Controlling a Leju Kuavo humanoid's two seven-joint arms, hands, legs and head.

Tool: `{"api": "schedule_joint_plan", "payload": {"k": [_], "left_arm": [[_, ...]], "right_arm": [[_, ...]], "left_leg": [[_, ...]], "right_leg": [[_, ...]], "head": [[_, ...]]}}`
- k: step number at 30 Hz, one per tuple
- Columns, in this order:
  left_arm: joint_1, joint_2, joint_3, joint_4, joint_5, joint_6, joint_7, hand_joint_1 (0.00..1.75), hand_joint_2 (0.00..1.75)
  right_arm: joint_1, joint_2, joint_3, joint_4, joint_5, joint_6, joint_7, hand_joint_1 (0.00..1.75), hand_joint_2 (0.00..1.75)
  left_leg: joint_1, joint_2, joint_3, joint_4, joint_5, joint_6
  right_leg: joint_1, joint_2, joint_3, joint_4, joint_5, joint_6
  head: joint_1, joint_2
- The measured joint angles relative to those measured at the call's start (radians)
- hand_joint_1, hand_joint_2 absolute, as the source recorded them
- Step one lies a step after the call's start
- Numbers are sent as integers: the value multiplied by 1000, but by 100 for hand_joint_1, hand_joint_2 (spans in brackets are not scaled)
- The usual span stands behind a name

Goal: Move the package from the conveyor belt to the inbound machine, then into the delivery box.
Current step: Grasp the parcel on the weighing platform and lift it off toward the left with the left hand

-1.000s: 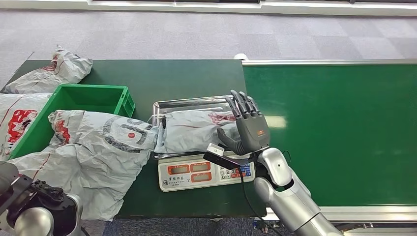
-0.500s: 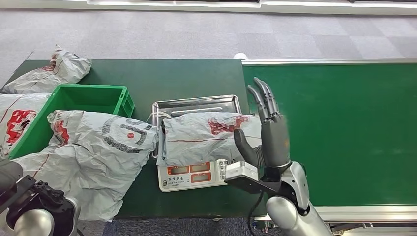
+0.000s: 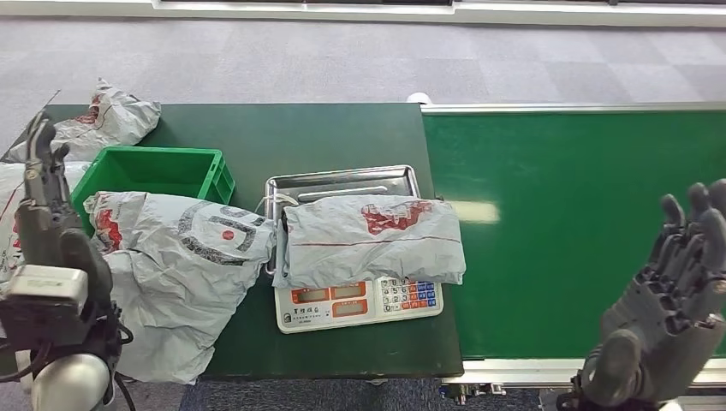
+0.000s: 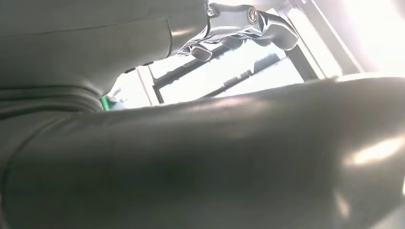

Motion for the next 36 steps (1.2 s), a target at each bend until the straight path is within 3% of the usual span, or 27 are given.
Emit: {"api": "schedule_joint_plan", "payload": {"k": [7, 11, 21, 25, 30, 36], "left_arm": [[-278, 105, -138, 261, -5, -173, 61, 0, 0], [-386, 127, -220, 404, -17, -244, 72, 0, 175], [-633, 112, -473, 782, -23, -448, 25, 0, 175], [-671, 98, -535, 860, -17, -467, 18, 0, 175], [-705, 73, -630, 936, 14, -605, -27, 0, 175], [-706, 43, -774, 987, 89, -672, -62, 0, 175]], "right_arm": [[59, -3, -40, -7, -145, -28, -49, 0, 175], [58, -3, -48, -1, -171, -19, -42, 0, 175], [33, -3, -48, 30, -226, 12, -34, 0, 175], [30, -3, -48, 40, -230, 16, -34, 0, 175], [15, -11, -48, 59, -260, 25, -35, 0, 175], [-6, -33, -47, 97, -294, 16, -46, 0, 175]], "left_leg": [[0, 4, -1, 0, 4, -2], [0, 3, -1, 0, 4, -2], [0, 3, -1, 0, 5, -2], [0, 3, -2, 0, 5, -2], [0, 2, -3, 0, 5, -2], [-1, 3, -3, 0, 5, -2]], "right_leg": [[0, 3, -1, 2, 5, -3], [0, 3, -2, 2, 6, -3], [0, 3, -2, 2, 6, -3], [0, 3, -3, 2, 6, -3], [0, 2, -3, 2, 6, -3], [-1, 3, -3, 2, 6, -3]], "head": [[0, 0], [0, 0], [0, 0], [0, 0], [0, 0], [0, 0]]}}
